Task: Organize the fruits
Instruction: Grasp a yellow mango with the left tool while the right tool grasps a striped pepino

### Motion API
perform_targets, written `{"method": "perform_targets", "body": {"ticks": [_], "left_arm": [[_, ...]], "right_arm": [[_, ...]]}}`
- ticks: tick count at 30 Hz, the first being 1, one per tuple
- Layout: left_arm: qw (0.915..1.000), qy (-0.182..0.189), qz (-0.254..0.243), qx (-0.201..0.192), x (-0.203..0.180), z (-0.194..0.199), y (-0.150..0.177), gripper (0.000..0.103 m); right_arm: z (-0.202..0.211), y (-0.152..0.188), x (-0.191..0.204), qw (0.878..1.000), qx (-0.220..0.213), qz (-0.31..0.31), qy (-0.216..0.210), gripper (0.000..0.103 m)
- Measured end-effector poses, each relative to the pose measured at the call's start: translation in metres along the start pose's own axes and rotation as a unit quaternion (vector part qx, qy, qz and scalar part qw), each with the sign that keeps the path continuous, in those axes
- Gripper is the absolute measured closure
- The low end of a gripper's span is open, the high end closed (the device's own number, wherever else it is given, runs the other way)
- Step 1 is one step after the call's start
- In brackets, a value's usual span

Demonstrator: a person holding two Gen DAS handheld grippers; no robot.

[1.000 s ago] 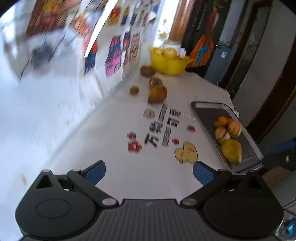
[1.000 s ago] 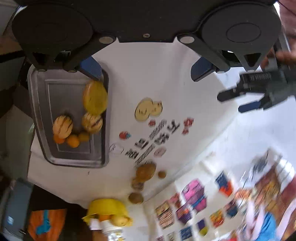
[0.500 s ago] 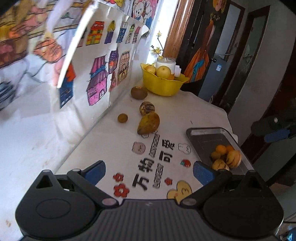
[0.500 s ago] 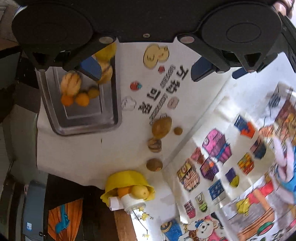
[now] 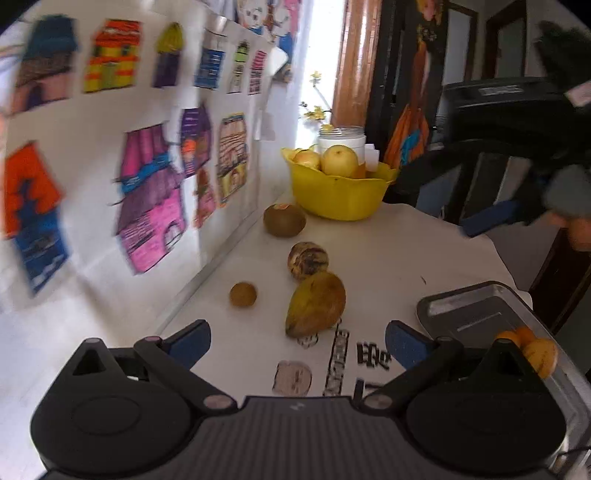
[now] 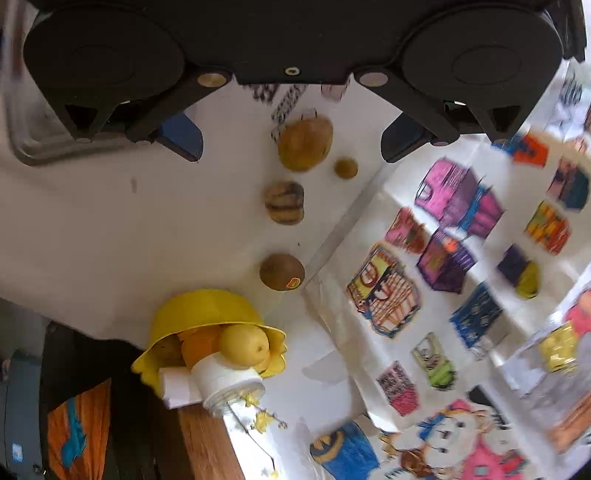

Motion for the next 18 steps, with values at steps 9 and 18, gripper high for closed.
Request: {"method": "perform_targets", "body": {"ticks": [9, 18], "left_arm": [[0.9992, 0.038, -0.003, -0.011, 0.0, -0.063, -0.001, 0.001], [0.9984, 0.055, -0.009, -0.004, 0.003, -0.097, 0.002, 0.012]], "right_arm": [[-0.089, -0.023, -0.014, 1.0, 0.016, -0.009, -0.019, 0.011], [-0.137, -0.031, -0.017, 0.999, 0.036, -0.002, -0.032, 0.028]]}}
Point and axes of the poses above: each gripper's, at about its wrist camera, not at the fingertips, and z roughly against the way its jaws point, x to its left, y to its underside, the point moved 5 cm from there along -z, roughly the way its jaws point, and after that the axes turned 7 degrees about -z, right-handed, at the moved point
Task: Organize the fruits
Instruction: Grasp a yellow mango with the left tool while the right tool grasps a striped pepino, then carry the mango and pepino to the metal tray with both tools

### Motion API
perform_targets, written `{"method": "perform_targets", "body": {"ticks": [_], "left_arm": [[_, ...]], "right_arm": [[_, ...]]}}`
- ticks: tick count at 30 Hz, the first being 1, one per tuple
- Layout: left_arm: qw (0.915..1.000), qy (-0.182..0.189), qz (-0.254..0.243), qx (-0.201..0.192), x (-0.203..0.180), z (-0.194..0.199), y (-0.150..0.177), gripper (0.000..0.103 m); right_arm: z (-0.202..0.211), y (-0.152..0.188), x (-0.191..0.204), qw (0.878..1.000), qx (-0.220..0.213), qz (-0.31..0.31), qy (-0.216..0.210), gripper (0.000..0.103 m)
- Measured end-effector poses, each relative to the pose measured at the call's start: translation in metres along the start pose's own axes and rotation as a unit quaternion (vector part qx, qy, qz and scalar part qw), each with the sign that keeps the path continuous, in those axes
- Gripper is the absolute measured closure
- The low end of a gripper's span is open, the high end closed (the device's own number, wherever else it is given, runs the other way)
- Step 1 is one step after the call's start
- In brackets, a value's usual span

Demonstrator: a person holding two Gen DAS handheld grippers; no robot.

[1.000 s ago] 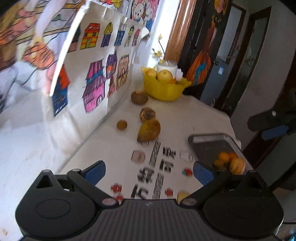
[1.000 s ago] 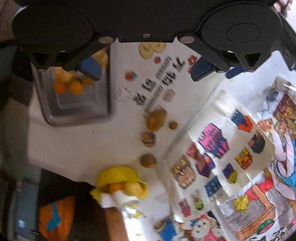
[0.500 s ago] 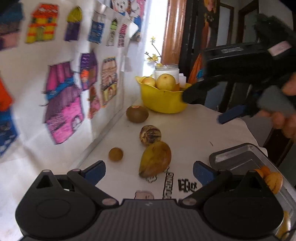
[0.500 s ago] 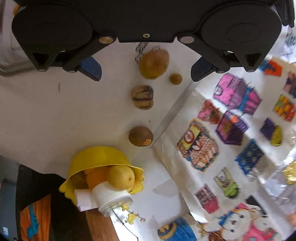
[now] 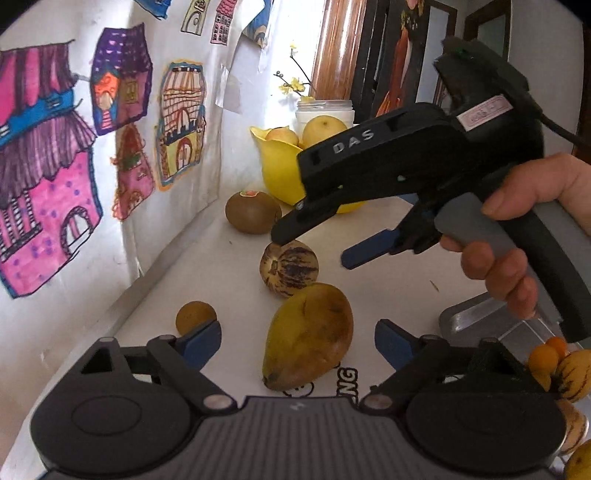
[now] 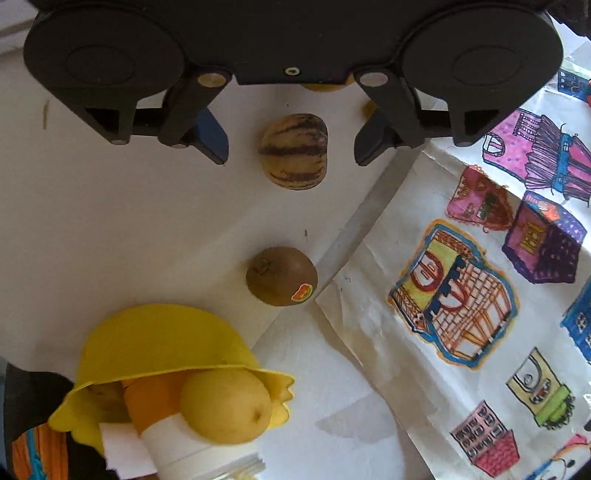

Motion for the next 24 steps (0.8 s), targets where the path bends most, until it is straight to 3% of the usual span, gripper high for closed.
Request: {"method": "perform_targets", "body": {"ticks": [10, 16, 24], "left_arm": [[0.9998, 0.02, 0.008, 0.003, 0.005, -0.014, -0.001, 0.034], [0.9994, 0.031, 0.001, 0.018, 0.001, -0.022, 0.002, 0.046], [0.9994, 0.031, 0.009, 0.017, 0.0, -0.023, 0.005, 0.048]], "right_arm": [[-0.024, -0.001, 0.012, 0.999, 0.015, 0.042, 0.022, 0.054], [-0.024, -0.001, 0.011, 0.998, 0.026, 0.044, 0.021, 0.056], [-0.023, -0.001, 0.009, 0.999, 0.021, 0.046, 0.018, 0.057]]}}
Point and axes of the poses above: each gripper's, at about its wrist camera, not at the fingertips, and z roughly against the way its jaws point, x to its left, y to its underside, the point moved 5 cm from there along -z, roughly the way its jaws point, and after that the axes turned 7 degrees about -z, right-handed, at the moved point
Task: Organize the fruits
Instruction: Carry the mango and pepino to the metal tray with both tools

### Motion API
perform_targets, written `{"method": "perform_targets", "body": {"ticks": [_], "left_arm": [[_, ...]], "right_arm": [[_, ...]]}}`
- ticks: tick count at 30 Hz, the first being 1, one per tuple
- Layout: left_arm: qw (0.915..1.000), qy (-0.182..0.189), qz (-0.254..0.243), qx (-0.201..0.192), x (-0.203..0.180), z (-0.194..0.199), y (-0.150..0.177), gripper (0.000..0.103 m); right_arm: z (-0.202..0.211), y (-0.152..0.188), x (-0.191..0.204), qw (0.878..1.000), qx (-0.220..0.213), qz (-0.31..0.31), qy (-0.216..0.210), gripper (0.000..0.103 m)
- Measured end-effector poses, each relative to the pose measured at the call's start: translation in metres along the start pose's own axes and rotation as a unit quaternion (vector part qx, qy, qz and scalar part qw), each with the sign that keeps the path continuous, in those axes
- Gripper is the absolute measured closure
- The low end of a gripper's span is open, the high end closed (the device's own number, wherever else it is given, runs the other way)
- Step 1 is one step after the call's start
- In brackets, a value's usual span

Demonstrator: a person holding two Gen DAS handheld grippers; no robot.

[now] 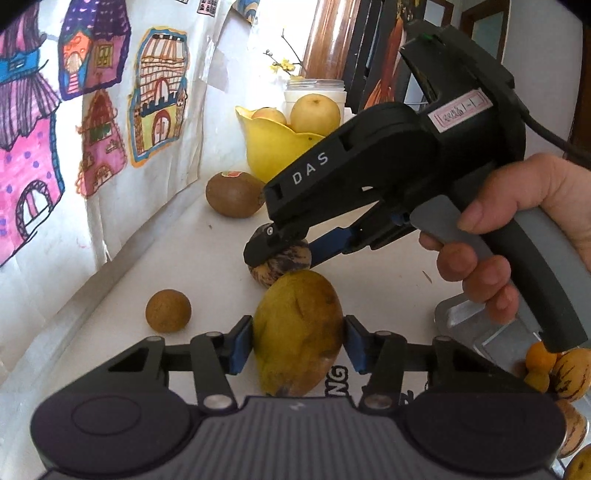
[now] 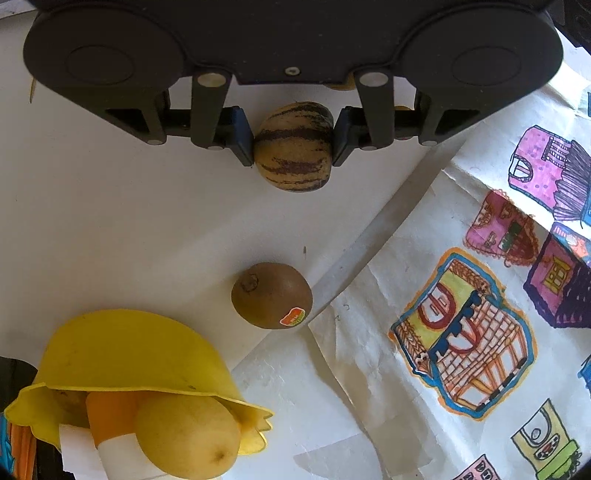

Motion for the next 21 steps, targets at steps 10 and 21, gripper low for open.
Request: {"method": "perform_targets", "body": {"ticks": [10, 21], "left_arm": [[0.9998, -0.005, -0.003, 0.018, -0.01, 0.016, 0.007, 0.048], [0.9994, 0.016, 0.03, 0.007, -0.032, 0.036, 0.002, 0.048]], "right_arm": [[0.02, 0.01, -0.014, 0.999, -0.001, -0.029, -0.017, 0.058], [0.096, 0.032, -0.045, 0.998, -0.025, -0.045, -0.04, 0.058]]}}
Point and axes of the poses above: each gripper's, at about its wrist camera, not at the fingertips, and z roughly against the way its jaws point, x to its left, y to its underside, the point moved 5 cm from there along -z, roughly the way its jaws point, and after that the axes turned 7 degrees about -z, right-handed, at the moved point
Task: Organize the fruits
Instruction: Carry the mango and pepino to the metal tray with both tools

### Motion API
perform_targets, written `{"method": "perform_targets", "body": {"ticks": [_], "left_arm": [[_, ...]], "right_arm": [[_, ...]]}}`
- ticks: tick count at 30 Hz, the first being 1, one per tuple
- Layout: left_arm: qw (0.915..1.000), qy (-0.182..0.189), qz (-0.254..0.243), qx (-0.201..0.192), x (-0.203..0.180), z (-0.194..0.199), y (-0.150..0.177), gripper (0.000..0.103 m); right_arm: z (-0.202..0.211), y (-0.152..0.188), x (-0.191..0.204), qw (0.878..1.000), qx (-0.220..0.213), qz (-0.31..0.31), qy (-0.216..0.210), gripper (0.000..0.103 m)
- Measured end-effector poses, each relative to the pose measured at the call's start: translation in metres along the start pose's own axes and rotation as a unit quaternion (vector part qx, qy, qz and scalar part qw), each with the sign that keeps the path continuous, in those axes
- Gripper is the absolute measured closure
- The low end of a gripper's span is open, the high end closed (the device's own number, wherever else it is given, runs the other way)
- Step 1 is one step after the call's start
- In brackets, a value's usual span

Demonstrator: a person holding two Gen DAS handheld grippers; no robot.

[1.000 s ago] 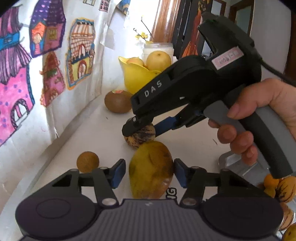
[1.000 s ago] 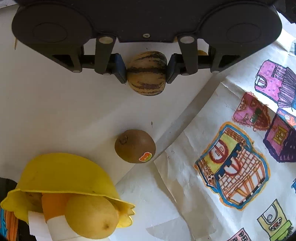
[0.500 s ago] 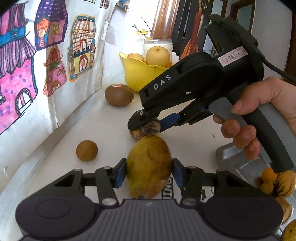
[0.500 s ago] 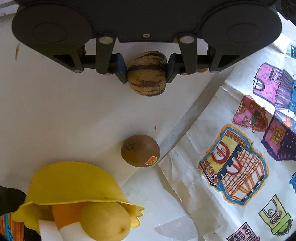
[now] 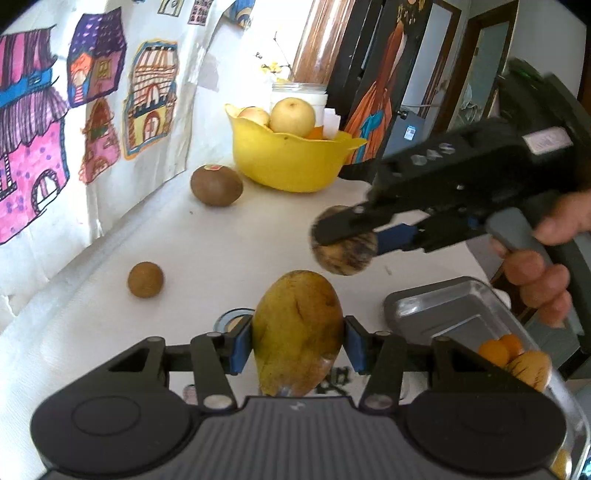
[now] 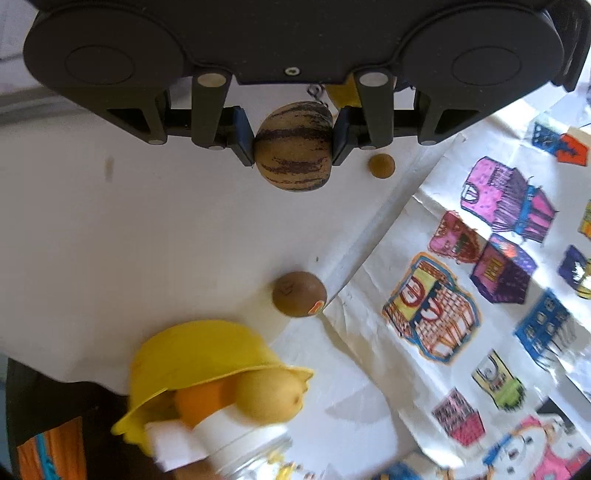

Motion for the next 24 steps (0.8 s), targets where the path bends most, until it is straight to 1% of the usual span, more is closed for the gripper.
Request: {"method": "perform_targets", "body": {"ticks": [5, 10, 13, 16, 24], "left_arm": [[0.9999, 0.01, 0.004, -0.007, -0.022, 0.003, -0.004, 0.048], [0.9997, 0.022, 0.004, -0.01, -0.045, 0.001, -0.004, 0.048], [0.9996, 0.027, -0.001, -0.009, -0.061, -0.003, -0.002, 0.048], [0.9993, 0.036, 0.007, -0.006, -0.076, -0.009, -0.002, 0.048], [0.9987, 0.05, -0.011, -0.004, -0.104, -0.02, -0.004, 0.048]], "right_arm": [[0.04, 0.008, -0.019, 1.0, -0.021, -0.004, 0.005, 0.058], [0.073, 0.018, -0.044, 0.999, -0.041, -0.007, 0.03, 0.058], [0.084, 0.026, -0.061, 0.998, -0.048, -0.018, 0.041, 0.058], [0.093, 0.034, -0.078, 0.997, -0.051, -0.023, 0.056, 0.058], [0.104, 0.044, -0.112, 0.995, -0.061, -0.039, 0.071, 0.058]]}}
Point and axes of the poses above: each gripper's, at about its wrist camera, not at the fingertips, and z roughly against the way its jaws point, x to its left, y to its underside, the point moved 5 cm from there along -z, roughly the way its jaws point, and after that the axes turned 7 degrees about -z, right-handed, at the moved point
